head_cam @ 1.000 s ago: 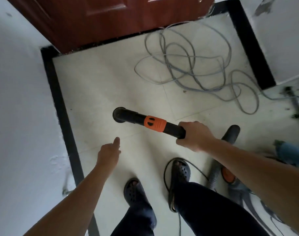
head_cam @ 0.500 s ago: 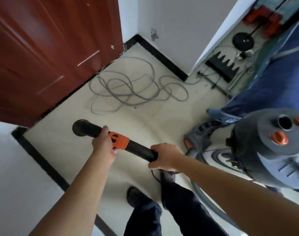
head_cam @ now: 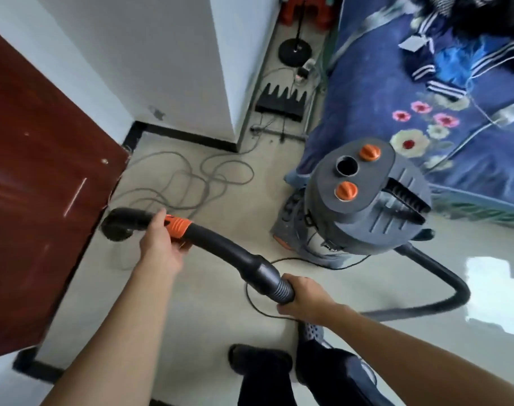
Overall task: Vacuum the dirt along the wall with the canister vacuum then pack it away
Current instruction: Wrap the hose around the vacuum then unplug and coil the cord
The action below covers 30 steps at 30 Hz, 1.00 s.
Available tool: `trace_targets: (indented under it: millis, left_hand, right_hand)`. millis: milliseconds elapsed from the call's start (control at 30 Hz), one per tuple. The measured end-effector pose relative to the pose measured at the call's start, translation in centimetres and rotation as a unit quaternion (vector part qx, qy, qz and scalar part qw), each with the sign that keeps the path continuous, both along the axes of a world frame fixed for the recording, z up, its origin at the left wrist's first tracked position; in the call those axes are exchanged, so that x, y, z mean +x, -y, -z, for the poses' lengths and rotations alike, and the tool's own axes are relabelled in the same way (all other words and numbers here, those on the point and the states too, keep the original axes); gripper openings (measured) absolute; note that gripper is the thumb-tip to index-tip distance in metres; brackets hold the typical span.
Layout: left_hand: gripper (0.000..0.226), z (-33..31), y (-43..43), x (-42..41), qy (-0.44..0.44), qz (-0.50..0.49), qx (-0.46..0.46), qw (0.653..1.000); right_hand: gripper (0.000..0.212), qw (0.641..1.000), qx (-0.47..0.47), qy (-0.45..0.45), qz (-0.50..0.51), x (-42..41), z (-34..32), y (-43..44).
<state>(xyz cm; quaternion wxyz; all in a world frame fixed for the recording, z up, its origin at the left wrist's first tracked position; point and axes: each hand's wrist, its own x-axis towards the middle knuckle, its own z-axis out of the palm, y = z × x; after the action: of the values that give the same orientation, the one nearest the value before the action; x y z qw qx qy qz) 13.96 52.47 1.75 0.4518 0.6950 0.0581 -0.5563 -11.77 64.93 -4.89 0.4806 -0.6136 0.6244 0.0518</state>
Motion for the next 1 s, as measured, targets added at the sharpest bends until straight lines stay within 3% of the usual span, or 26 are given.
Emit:
trace_targets:
  millis: [133, 400, 567, 667, 800, 1000]
  left_hand:
    - [0.032, -2.3, 0.7, -11.7, -0.089, 0.118, -0.005, 0.989]
    - [0.031, -2.7, 3.6, -21.8, -0.043, 0.155, 0.005, 0.987]
    - [0.039, -1.5, 6.3, -22.8, -0.028, 0.206, 0.013, 0.978]
    - [0.047, -0.1, 8.8, -21.9, -0.019, 0.247, 0.016, 0.969]
    - [0.026, 1.6, 11.9, -19.5, -0.008, 0.295, 0.021, 0.955]
    - [0.019, 2.2, 15.6, -16.0, 0.015, 0.337, 0.012, 0.941]
  right_hand:
    - [0.042, 0.997, -0.035, 0.025, 0.059, -3.0, -3.2, 1.4]
    - [0.053, 0.993, -0.027, -0.001, 0.119, -11.2, -5.9, 3.1]
    - [0.053, 0.988, 0.026, -0.012, 0.151, -11.9, -5.0, 4.6]
    - [0.037, 0.977, 0.030, -0.049, 0.208, -12.5, -4.0, 6.6]
    - [0.024, 0.934, -0.027, -0.158, 0.320, -13.5, -3.1, 11.7]
    - [0.029, 0.929, -0.058, -0.252, 0.265, -12.9, -0.8, 18.9]
